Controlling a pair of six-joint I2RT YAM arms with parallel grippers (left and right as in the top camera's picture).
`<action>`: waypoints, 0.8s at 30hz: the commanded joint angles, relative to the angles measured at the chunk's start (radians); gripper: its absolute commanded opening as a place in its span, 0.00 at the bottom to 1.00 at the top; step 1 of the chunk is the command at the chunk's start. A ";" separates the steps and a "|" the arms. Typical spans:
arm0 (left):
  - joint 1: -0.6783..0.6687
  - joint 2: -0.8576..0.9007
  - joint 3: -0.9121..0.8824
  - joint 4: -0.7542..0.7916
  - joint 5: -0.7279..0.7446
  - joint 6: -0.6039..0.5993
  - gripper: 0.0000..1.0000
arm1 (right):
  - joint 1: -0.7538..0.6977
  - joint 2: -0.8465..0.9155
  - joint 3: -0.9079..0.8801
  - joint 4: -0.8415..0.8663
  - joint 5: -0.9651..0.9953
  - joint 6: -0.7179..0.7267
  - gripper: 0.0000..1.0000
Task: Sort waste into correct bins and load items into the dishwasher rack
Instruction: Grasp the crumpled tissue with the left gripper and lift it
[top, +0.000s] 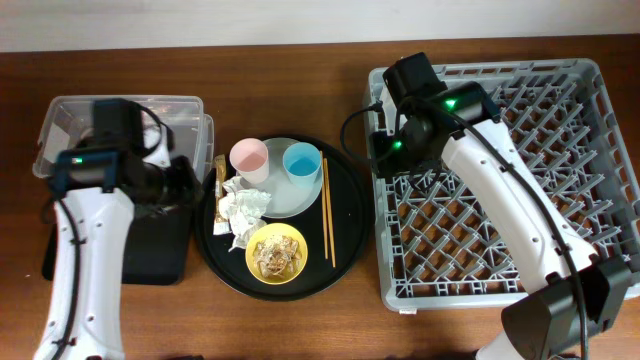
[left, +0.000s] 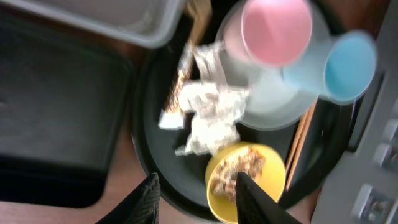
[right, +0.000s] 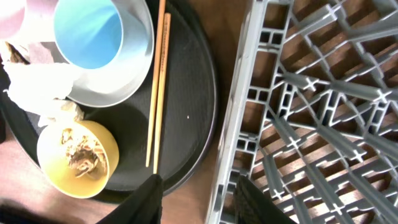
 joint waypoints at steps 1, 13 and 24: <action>-0.113 -0.001 -0.183 0.082 0.010 -0.005 0.55 | -0.002 -0.004 -0.005 -0.012 -0.012 -0.006 0.41; -0.388 0.155 -0.312 0.467 -0.305 -0.002 0.69 | -0.002 -0.004 -0.005 -0.023 0.014 -0.006 0.41; -0.389 0.279 -0.312 0.493 -0.293 -0.002 0.37 | -0.002 -0.004 -0.005 -0.022 0.015 -0.006 0.41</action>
